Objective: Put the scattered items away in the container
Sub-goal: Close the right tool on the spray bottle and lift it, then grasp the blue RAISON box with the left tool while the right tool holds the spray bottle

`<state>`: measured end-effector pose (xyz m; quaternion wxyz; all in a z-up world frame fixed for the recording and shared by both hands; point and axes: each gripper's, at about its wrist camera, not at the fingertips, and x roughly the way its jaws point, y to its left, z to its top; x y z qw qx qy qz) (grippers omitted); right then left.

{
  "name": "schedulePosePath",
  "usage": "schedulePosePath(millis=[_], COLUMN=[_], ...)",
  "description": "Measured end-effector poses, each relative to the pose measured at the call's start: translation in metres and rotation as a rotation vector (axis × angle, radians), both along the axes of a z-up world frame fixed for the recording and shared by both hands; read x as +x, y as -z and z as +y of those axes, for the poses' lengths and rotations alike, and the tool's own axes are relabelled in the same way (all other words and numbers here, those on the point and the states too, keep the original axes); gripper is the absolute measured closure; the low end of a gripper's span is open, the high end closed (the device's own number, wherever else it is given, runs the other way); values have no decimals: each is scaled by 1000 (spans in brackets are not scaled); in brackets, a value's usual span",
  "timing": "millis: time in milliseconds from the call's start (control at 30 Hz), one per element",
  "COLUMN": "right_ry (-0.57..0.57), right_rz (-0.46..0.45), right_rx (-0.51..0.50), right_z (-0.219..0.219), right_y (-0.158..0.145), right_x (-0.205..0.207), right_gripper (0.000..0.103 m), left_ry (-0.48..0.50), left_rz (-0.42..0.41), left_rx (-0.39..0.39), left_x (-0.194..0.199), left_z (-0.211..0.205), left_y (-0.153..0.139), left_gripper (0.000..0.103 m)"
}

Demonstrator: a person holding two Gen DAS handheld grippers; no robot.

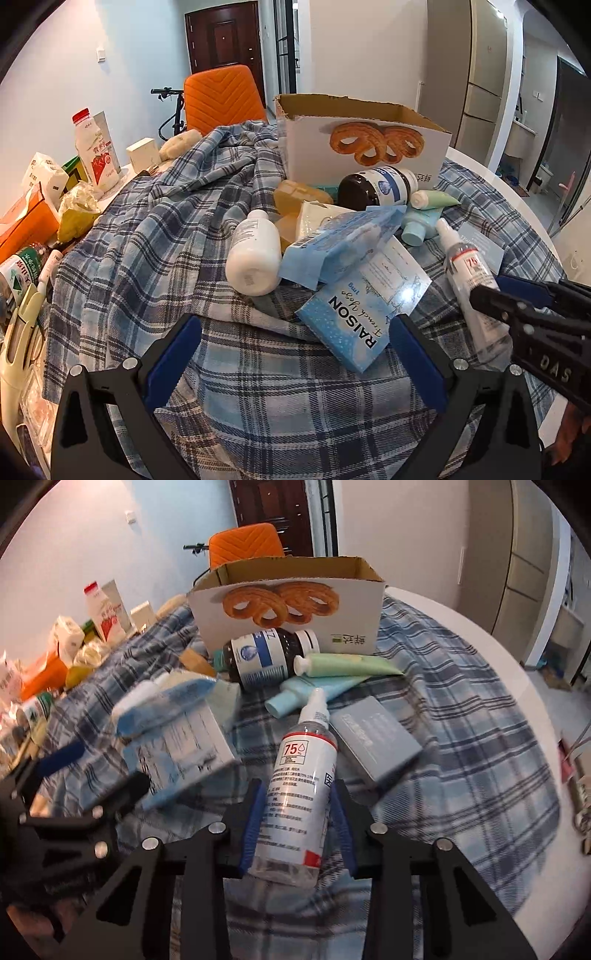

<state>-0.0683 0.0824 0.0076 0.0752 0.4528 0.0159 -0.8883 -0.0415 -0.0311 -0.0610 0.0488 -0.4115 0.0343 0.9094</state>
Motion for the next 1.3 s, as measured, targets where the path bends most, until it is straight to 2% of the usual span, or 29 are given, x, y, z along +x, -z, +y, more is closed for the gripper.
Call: schedulePosePath(millis=[67, 167, 267, 333, 467, 700, 767, 867, 967, 1067, 1100, 1133, 1167, 1233, 1300], right_ry=[11, 20, 30, 22, 23, 29, 29, 22, 20, 19, 19, 20, 20, 18, 21], right_rz=[4, -11, -7, 0, 18, 52, 55, 53, 39, 24, 22, 23, 25, 45, 67], right_rx=[16, 44, 45, 4, -14, -52, -58, -75, -90, -93, -92, -88, -79, -60, -41], right_z=[-1, -4, -4, -1, 6, 18, 19, 22, 24, 25, 25, 24, 24, 20, 18], right_y=[3, 13, 20, 19, 13, 1, 1, 3, 7, 11, 12, 12, 12, 11, 9], right_x=[-2, -7, -7, -4, 0, 5, 5, 4, 1, 0, -1, -1, -2, -1, -1], right_gripper=[59, 51, 53, 62, 64, 65, 66, 66, 66, 65, 65, 59, 47, 31, 31], left_ry=[11, 31, 26, 18, 33, 176, 204, 174, 132, 121, 128, 143, 148, 160, 163], left_rz=[-10, -22, -20, -24, -35, -63, -71, -96, -132, -130, -123, -118, -112, -88, -75], left_rx=[16, 19, 6, 8, -2, 43, 34, 17, 41, 54, 55, 61, 58, 13, 3], left_x=[-2, -3, -5, -7, -13, -16, -17, -25, -37, -39, -37, -34, -33, -29, -26], left_z=[2, 7, 10, 9, 12, 25, 30, 33, 27, 24, 25, 26, 28, 34, 35], left_y=[1, 4, 5, 6, 10, 8, 10, 15, 21, 24, 23, 23, 21, 19, 17], left_gripper=[0, 0, 0, 0, 0, 0, 0, 0, 0, 1, 10, 20, 21, 25, 31])
